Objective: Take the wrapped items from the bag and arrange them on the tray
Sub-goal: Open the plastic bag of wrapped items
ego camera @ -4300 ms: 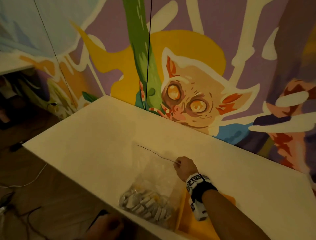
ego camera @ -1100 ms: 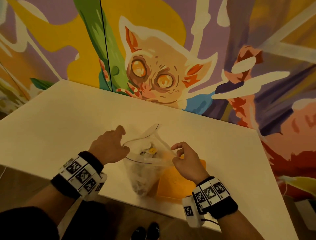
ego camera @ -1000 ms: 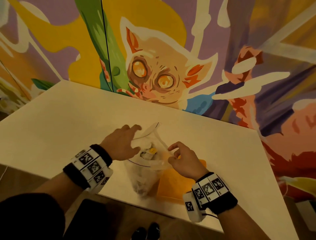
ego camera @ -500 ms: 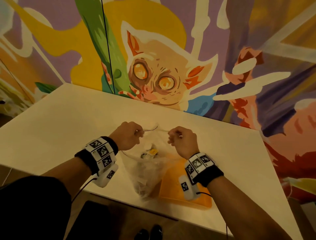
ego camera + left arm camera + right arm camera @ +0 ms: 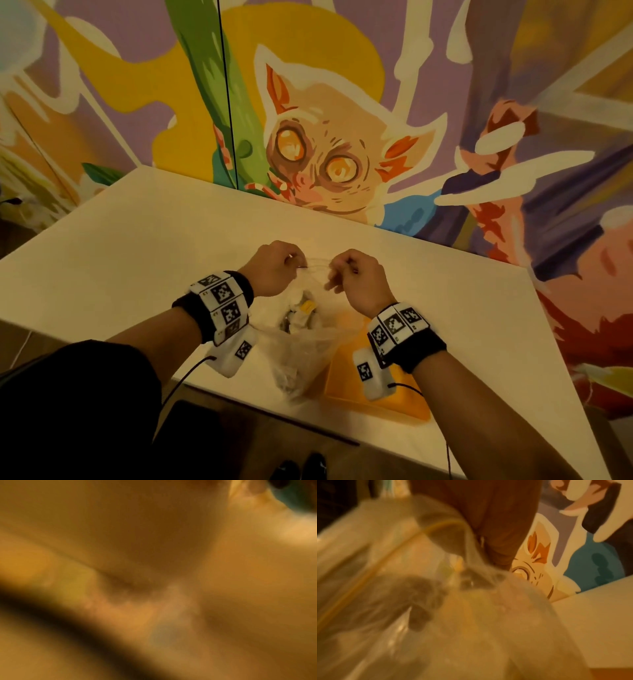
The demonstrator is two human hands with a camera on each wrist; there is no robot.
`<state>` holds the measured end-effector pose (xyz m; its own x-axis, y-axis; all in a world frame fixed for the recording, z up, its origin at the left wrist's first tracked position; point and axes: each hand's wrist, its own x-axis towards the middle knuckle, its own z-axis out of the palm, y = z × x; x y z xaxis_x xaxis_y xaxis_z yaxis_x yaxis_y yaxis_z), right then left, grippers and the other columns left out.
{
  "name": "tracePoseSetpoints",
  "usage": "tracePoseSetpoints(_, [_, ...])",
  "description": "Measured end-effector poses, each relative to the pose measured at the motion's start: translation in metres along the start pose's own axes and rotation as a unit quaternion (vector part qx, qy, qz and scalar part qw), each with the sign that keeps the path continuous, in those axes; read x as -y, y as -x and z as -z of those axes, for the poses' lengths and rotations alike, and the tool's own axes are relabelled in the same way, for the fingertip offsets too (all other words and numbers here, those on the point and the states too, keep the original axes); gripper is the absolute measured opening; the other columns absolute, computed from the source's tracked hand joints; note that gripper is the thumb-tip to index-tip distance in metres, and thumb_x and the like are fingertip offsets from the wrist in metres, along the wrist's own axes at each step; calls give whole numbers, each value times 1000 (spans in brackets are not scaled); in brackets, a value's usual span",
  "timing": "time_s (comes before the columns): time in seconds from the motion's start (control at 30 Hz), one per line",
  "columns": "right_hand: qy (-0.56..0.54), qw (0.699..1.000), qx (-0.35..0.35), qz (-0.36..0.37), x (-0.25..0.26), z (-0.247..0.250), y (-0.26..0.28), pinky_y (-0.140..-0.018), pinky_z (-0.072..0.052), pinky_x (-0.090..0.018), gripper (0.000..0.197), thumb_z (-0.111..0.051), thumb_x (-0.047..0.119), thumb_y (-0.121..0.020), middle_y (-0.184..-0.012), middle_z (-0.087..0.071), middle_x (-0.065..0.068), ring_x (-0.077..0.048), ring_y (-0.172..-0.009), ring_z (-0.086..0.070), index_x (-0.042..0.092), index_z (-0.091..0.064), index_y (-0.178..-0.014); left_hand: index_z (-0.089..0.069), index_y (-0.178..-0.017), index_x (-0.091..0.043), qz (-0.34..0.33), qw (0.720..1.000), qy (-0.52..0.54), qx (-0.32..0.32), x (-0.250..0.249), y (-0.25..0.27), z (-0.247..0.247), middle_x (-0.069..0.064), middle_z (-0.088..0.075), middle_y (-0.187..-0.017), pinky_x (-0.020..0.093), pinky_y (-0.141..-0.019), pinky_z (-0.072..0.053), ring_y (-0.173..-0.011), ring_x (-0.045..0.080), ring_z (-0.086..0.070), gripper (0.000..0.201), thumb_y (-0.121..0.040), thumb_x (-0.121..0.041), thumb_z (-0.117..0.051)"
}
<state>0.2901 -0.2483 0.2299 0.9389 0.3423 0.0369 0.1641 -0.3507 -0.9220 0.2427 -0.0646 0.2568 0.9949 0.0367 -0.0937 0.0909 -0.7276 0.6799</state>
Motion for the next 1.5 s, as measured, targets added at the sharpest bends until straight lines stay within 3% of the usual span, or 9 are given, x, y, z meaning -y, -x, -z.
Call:
tracePoseSetpoints(0.37, [270, 943, 86, 176, -12, -18, 15, -78, -43, -25, 39, -56, 32, -97, -102, -49, 0, -15, -89, -53, 23, -54, -135, -60, -95, -7, 127, 955, 253, 90, 5, 4, 2, 5, -48, -71, 26, -49, -26, -52, 14, -35, 23, -102, -21, -44])
tracePoseSetpoints(0.6, [205, 979, 10, -3, -15, -13, 5, -71, -32, -16, 39, -38, 24, -105, -89, -68, 2, -11, -84, -59, 9, -67, -84, -45, -133, -28, -51, 965, -246, 74, 22, 28, 2, 4, -56, -114, 38, -86, -49, -99, 23, -58, 42, -94, -34, -56])
tracePoseSetpoints(0.77, [-21, 991, 13, -134, -27, -15, 0, -67, -45, -39, 40, -41, 34, -103, -64, -54, -4, -16, -50, -47, 15, -59, -72, -62, -116, -17, 14, 999, -36, 23, 38, 30, -8, 8, -64, -84, 24, -56, -51, -70, 17, -65, 35, -94, 0, -42])
tracePoseSetpoints(0.87, [75, 986, 23, -147, -24, -9, 5, -81, -48, -38, 35, -46, 50, -97, -97, -62, -9, -26, -86, -63, 18, -60, -105, -58, -100, -6, 103, 976, 189, 0, 40, 29, -15, 15, -59, -74, 31, -44, -48, -47, 23, -53, 30, -90, 12, -37])
tracePoseSetpoints(0.97, [209, 963, 22, -168, -14, 7, 19, -89, -44, -35, 66, -58, 52, -89, -126, -53, -16, -32, -113, -55, 17, -29, -137, -50, -99, -8, 153, 941, 296, -64, 45, 35, -24, 19, -60, -78, 45, -52, -56, -49, 29, -57, 7, -97, -1, -47])
tracePoseSetpoints(1.1, [215, 925, 112, -294, 7, 30, 47, -56, -56, -31, 86, -61, 52, -87, -128, -55, -16, -25, -77, -69, 16, -10, -146, -46, -104, -13, 186, 968, 158, -63, 49, 47, -25, 11, -63, -87, 43, -61, -59, -64, 33, -68, 24, -96, -34, -54])
tracePoseSetpoints(1.2, [32, 922, 142, -358, 6, 29, 63, -64, -61, -41, 61, -65, 22, -92, -107, -61, -22, -30, -66, -70, 9, -27, -138, -57, -95, -5, 188, 969, 159, -28, 43, 60, -25, 13, -65, -78, 39, -55, -59, -56, 28, -65, 32, -99, -35, -50])
tracePoseSetpoints(1.33, [-207, 924, 52, -318, -11, 16, 74, -69, -60, -45, 37, -60, -7, -89, -106, -66, -24, -35, -86, -69, -4, -52, -125, -63, -99, 7, 184, 891, 413, -38, 36, 76, -34, 26, -65, -87, 41, -64, -61, -70, 36, -68, 30, -101, -19, -48])
tracePoseSetpoints(1.5, [-419, 851, 6, -317, -25, 3, 82, -76, -58, -51, 37, -46, -18, -90, -109, -65, -21, -35, -93, -70, 1, -56, -120, -58, -109, 2, 236, 710, 661, -58, 40, 80, -55, 16, -70, -108, 40, -87, -55, -98, 31, -69, 27, -104, -18, -40])
